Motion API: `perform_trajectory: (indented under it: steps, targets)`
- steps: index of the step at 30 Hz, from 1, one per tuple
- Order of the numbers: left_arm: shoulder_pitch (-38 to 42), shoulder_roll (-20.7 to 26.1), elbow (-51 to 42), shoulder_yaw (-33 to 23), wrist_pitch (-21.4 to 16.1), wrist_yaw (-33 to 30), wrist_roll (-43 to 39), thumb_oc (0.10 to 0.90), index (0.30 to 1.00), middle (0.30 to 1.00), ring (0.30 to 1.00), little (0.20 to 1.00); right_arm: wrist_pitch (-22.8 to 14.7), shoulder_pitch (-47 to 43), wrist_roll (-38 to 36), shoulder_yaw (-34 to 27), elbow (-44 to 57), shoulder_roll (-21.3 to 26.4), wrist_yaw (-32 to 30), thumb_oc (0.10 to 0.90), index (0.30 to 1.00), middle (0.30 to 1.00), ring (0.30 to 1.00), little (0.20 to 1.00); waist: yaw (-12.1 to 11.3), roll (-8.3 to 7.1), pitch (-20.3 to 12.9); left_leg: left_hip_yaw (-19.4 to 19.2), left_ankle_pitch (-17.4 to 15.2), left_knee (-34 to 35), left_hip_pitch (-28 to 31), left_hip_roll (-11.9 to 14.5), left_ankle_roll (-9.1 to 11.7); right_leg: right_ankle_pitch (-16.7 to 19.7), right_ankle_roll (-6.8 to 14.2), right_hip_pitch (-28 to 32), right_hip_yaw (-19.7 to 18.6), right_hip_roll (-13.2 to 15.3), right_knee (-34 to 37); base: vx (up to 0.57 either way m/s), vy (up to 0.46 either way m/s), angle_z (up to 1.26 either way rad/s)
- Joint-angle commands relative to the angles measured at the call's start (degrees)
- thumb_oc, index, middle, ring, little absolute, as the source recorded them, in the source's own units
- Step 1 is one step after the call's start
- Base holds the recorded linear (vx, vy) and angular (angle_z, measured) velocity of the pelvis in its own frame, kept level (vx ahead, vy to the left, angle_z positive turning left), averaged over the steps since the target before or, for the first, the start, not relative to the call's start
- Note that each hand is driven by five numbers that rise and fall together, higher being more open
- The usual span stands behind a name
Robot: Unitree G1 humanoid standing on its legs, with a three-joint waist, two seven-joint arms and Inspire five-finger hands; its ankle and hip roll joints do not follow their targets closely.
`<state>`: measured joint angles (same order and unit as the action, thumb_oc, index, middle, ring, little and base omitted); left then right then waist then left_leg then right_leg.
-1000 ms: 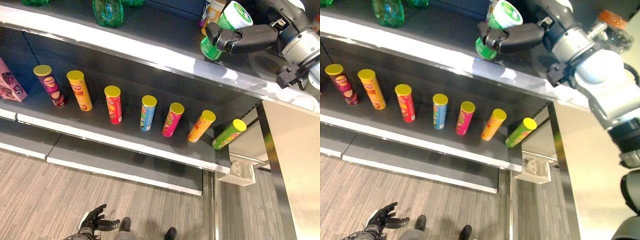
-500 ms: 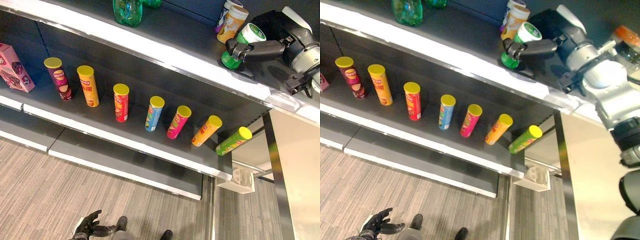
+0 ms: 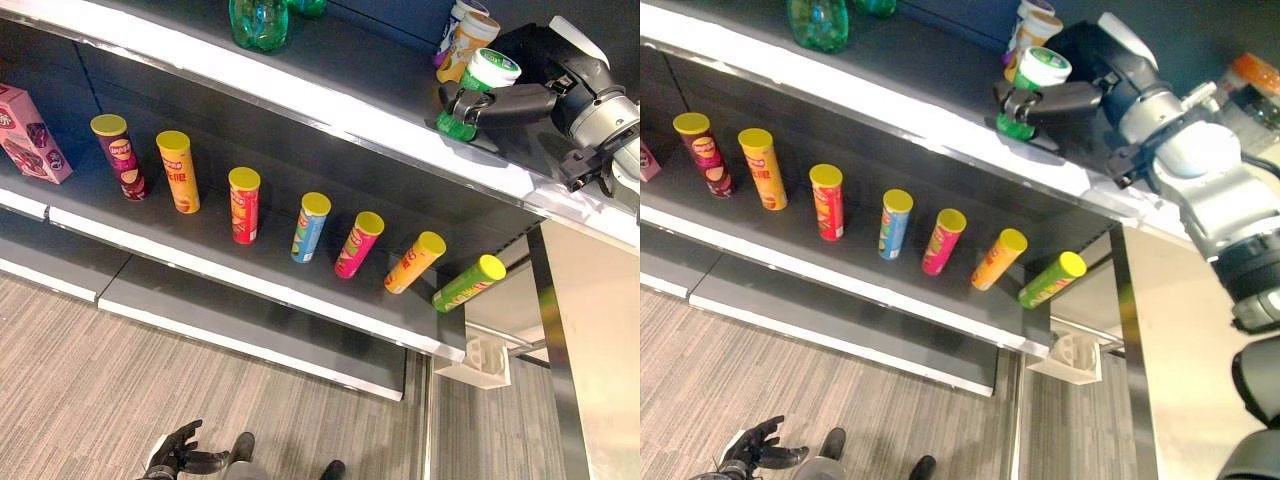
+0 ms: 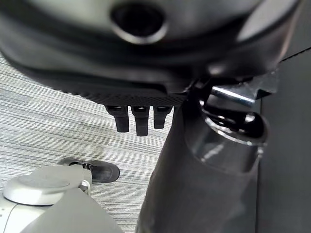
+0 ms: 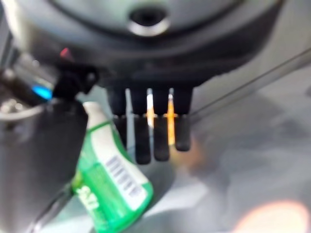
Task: Put the goods on the table back onto the shelves and tidy them up.
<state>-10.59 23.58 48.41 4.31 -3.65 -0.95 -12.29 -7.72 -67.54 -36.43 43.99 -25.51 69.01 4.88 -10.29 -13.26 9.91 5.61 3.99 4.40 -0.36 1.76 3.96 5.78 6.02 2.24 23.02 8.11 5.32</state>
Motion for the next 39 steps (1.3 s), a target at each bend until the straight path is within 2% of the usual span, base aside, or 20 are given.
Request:
perform_trajectory:
  steps: [1,2,3,13,15,23,25,27,29,30,31,34,35,37,39]
  targets:
    - [0.7,3.7,-2.2,0.9,-3.0,-1.1,-0.7,0.8,0.9,0.9,0.9,0.9,-2.3,-12.2,-1.2,0.0,-3.4,0.4,-2.7,0.4,0.3,0.3,0.3,0.3,-1.0,-1.02,-2.4,-5.4,-3.8,0.3,0.6,2.5,2.5,-2.8,5.2,2.2,0.1,4.1,-2.9,0.0,0.0,0.0]
    - [0.7,3.7,-2.1,0.9,-3.0,-1.2,-0.8,0.8,0.9,0.9,0.9,0.9,-2.3,-12.0,-0.9,-0.7,-3.8,0.0,-3.1,0.709,0.764,0.764,0.764,0.764,-1.0,-1.01,-2.4,-5.5,-3.8,0.3,0.6,2.5,2.5,-2.8,5.2,2.1,0.1,4.0,-2.9,0.0,0.0,0.0]
    - [0.7,3.6,-2.0,0.9,-3.0,-1.3,-0.8,0.8,0.9,0.9,0.9,0.9,-2.5,-11.8,-1.0,-1.3,-4.0,-0.2,-3.4,0.8,0.9,0.9,0.9,0.9,-1.0,-0.99,-2.4,-5.5,-3.9,0.3,0.7,2.5,2.5,-2.8,5.2,2.1,0.1,4.0,-3.0,0.0,0.0,0.0]
    - [0.8,3.8,-1.7,0.9,-2.7,-1.6,-1.3,0.8,0.9,0.9,0.9,0.9,-3.4,-10.0,-3.8,-7.5,-4.9,-2.0,-5.9,0.8,0.9,0.9,0.9,0.9,-1.0,-1.02,-2.7,-5.6,-4.2,0.4,1.0,2.7,2.3,-2.9,5.2,2.2,0.1,3.8,-3.0,0.0,0.0,0.0]
    - [0.9,3.7,-1.5,1.0,-2.6,-1.6,-1.5,0.8,0.9,0.9,0.9,0.9,-4.5,-9.6,-5.4,-10.6,-4.7,-2.6,-7.1,0.8,0.9,0.9,0.9,0.9,-0.9,-0.97,-2.8,-5.7,-4.3,0.5,1.2,2.7,2.3,-2.8,5.2,2.3,0.0,3.8,-2.9,0.0,0.0,0.0]
    - [1.0,3.2,-1.0,0.8,-2.4,-1.6,-1.4,0.8,0.9,0.9,0.9,0.9,-7.4,-7.7,-7.6,-16.6,-0.3,-1.1,-9.4,0.8,0.9,0.9,0.9,0.9,-0.2,-0.71,-3.3,-6.0,-4.7,0.5,1.6,2.6,2.2,-2.7,5.3,2.4,-0.3,3.8,-2.8,0.0,0.0,0.0]
    - [0.9,3.0,-0.9,0.6,-2.4,-1.8,-1.3,0.8,0.9,0.9,0.9,0.9,-8.6,-6.0,-7.2,-19.3,2.1,0.2,-10.6,0.8,0.9,0.9,0.9,0.9,0.2,-0.58,-3.5,-6.2,-4.8,0.5,1.7,2.6,2.1,-2.7,5.4,2.4,-0.3,3.8,-2.8,0.0,0.0,0.0]
    - [0.7,1.8,-1.0,-0.5,-2.4,-2.0,-0.8,0.8,0.9,0.9,0.9,0.9,-10.6,-0.3,-5.0,-26.1,8.2,3.1,-12.7,0.8,0.9,0.9,0.9,0.9,1.4,0.07,-4.0,-6.5,-5.2,0.6,2.1,2.6,2.0,-2.7,5.5,2.4,-0.6,3.9,-2.8,0.0,0.0,0.0]
    - [0.7,1.5,-1.0,-0.8,-2.4,-2.1,-0.6,0.8,0.9,0.9,0.9,0.9,-11.2,2.6,-4.4,-28.8,10.3,3.6,-13.1,0.8,0.9,0.9,0.9,0.9,1.9,0.28,-4.1,-6.7,-5.3,0.6,2.2,2.6,2.0,-2.7,5.5,2.4,-0.8,3.9,-2.8,-0.01,0.02,-0.11]
    - [0.8,0.9,-1.0,-1.5,-2.3,-2.4,0.0,0.8,0.9,0.9,0.9,0.9,-12.2,9.9,-2.5,-35.9,15.6,3.9,-14.1,0.8,0.9,0.9,0.9,0.9,2.9,0.87,-4.4,-7.2,-5.6,0.5,2.6,2.5,1.9,-2.7,5.6,2.3,-1.3,4.1,-2.8,-0.01,0.024,-0.17]
    - [0.8,1.1,-1.0,-1.4,-2.4,-2.4,0.0,0.8,0.9,0.9,0.9,0.9,-12.1,11.1,-2.3,-37.0,16.1,3.8,-14.2,0.8,0.9,0.9,0.9,0.9,2.8,0.67,-4.4,-7.2,-5.6,0.5,2.6,2.6,1.9,-2.7,5.6,2.3,-1.3,4.0,-2.8,0.0,0.026,-0.14]
    - [1.0,0.4,-1.0,-2.1,-2.1,-2.4,1.0,0.8,0.9,0.9,0.9,0.9,-12.7,23.9,0.1,-48.3,24.4,0.4,-14.5,0.8,0.9,0.9,0.9,0.9,4.4,1.65,-4.8,-8.1,-6.0,0.5,3.1,2.6,1.7,-2.6,5.7,2.2,-2.1,4.2,-2.7,0.0,0.021,-0.09]
    - [1.1,-0.3,-1.2,-2.3,-2.0,-2.3,1.5,0.8,0.9,0.9,0.9,0.9,-13.1,27.7,0.2,-51.3,27.4,-2.0,-13.9,0.8,0.9,0.9,0.9,0.9,5.1,2.36,-4.9,-8.4,-6.1,0.5,3.4,2.5,1.6,-2.6,5.7,2.2,-2.4,4.2,-2.6,-0.01,0.017,-0.1]
    - [1.4,-0.3,-1.5,-2.1,-1.8,-2.1,2.3,0.8,0.9,0.9,0.9,0.9,-13.0,35.9,0.1,-57.1,33.1,-8.0,-12.5,0.8,0.9,0.9,0.9,0.9,5.6,2.72,-5.2,-8.9,-6.3,0.5,3.7,2.6,1.4,-2.7,5.7,2.2,-3.0,4.2,-2.5,-0.01,0.015,-0.18]
    - [1.5,-0.7,-1.7,-1.8,-1.8,-1.7,3.1,0.8,0.9,0.9,0.9,0.9,-12.1,41.8,-0.9,-59.6,37.5,-13.6,-10.1,0.8,0.9,0.9,0.9,0.9,6.2,3.34,-5.3,-9.5,-6.4,0.6,4.1,2.6,1.3,-2.7,5.6,2.1,-3.6,4.2,-2.4,-0.02,0.006,-0.25]
